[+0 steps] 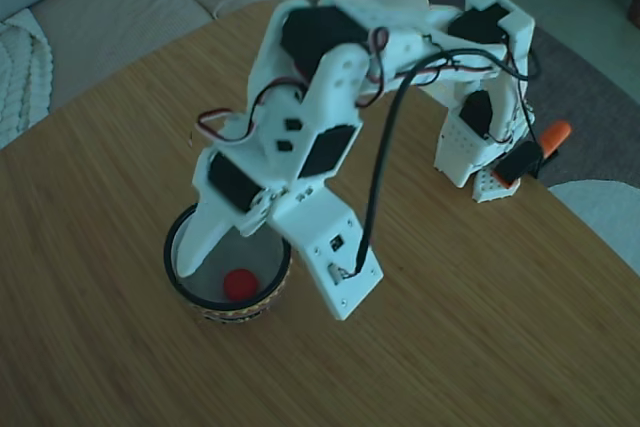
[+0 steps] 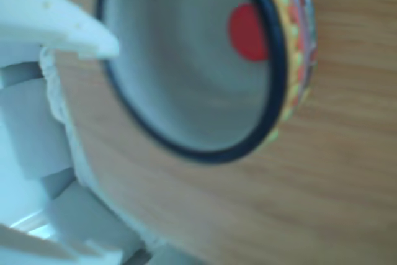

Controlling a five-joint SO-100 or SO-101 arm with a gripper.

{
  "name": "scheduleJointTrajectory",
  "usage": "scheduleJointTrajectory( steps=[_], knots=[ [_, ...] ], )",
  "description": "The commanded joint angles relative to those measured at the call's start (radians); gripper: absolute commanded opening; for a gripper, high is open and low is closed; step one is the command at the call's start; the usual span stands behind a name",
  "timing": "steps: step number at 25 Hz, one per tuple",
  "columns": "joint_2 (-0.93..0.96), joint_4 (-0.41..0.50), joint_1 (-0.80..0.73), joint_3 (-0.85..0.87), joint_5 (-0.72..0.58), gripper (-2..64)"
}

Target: Grasp a red cap and put it in the cup.

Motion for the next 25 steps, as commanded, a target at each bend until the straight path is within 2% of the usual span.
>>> scheduleJointTrajectory(
  steps=[1, 6, 18, 25],
  knots=[
    [0.179, 0.049, -0.005, -0.012, 0.003, 38.0],
    [0.36, 0.149, -0.005, 0.028, 0.023, 38.0],
    [0.965, 0.149, -0.005, 0.445, 0.04, 38.0],
    [1.19, 0.135, -0.005, 0.637, 0.075, 38.0]
  ],
)
